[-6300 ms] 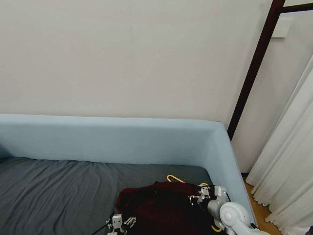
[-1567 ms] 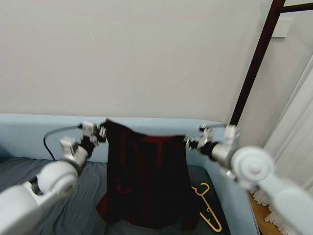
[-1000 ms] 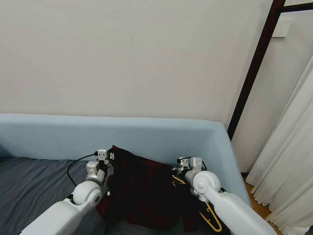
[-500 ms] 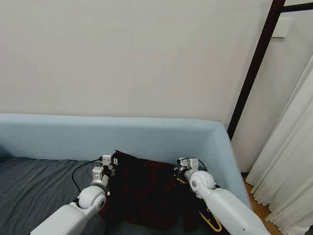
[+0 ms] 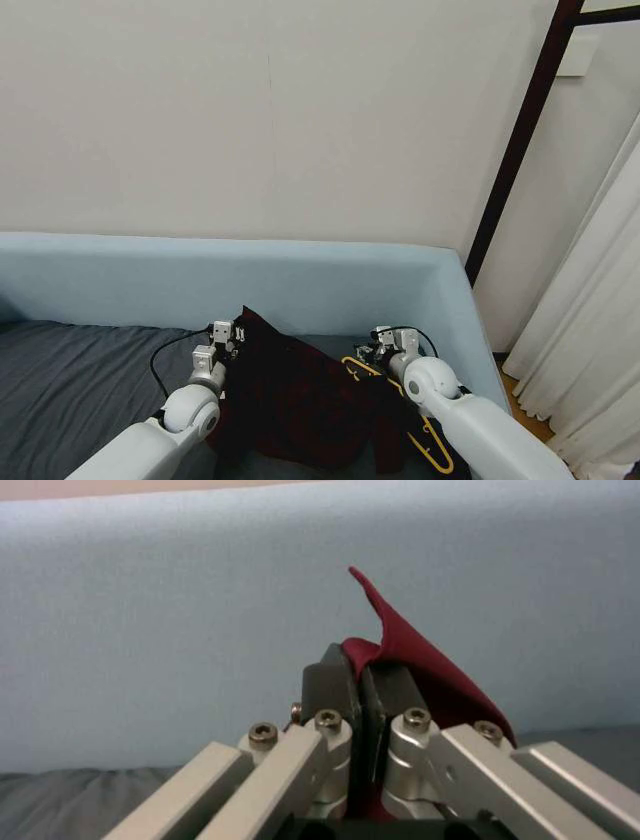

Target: Pick up the clothes from the sofa and hang them on the clothes hanger.

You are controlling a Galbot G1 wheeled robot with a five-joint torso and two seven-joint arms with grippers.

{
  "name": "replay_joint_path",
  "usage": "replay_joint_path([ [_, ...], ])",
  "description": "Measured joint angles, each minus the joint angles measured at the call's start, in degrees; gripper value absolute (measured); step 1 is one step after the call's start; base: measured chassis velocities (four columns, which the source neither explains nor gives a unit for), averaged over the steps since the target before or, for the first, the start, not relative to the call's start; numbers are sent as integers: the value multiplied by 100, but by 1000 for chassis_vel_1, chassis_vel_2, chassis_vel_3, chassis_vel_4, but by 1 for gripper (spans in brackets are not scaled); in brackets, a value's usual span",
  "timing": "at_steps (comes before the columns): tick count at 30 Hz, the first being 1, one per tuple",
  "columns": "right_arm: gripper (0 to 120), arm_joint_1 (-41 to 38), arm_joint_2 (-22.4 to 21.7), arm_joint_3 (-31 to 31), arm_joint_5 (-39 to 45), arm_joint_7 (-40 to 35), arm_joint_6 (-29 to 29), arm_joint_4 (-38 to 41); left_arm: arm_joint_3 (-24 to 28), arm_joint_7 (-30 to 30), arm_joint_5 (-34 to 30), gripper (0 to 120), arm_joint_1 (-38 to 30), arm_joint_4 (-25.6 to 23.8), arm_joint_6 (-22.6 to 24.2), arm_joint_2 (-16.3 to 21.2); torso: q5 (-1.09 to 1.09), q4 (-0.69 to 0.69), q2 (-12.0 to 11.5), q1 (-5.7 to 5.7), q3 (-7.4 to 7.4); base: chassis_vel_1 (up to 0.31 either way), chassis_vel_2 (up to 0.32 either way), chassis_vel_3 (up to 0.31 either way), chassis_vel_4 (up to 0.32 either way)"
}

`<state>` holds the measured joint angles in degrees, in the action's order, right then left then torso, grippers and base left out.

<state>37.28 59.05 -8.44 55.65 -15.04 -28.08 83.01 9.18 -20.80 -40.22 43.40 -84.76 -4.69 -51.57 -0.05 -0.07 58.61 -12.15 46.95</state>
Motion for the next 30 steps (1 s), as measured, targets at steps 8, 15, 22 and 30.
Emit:
replay_joint_path([
  [8, 92, 767, -253, 585, -180, 262, -235, -149, 10, 14, 136, 0, 187, -220, -67, 127, 2, 0, 0, 1, 0, 0, 0, 0, 0],
  [15, 100, 947, -293, 765, -678, 651, -397, -586, -15, 21, 163, 0, 301, -396, -79, 180, 2, -1, 0, 1, 0, 0, 0, 0, 0],
  [22, 100, 849, -290, 747, -864, 939, -484, -1097, -19, 29, 204, 0, 413, -464, -104, 194, -1, 0, 0, 1, 0, 0, 0, 0, 0],
  [30, 94, 635, -127, 642, -1053, 1050, -346, -1586, -7, 28, 172, 0, 394, -515, -114, 194, 1, 0, 0, 1, 0, 0, 0, 0, 0],
])
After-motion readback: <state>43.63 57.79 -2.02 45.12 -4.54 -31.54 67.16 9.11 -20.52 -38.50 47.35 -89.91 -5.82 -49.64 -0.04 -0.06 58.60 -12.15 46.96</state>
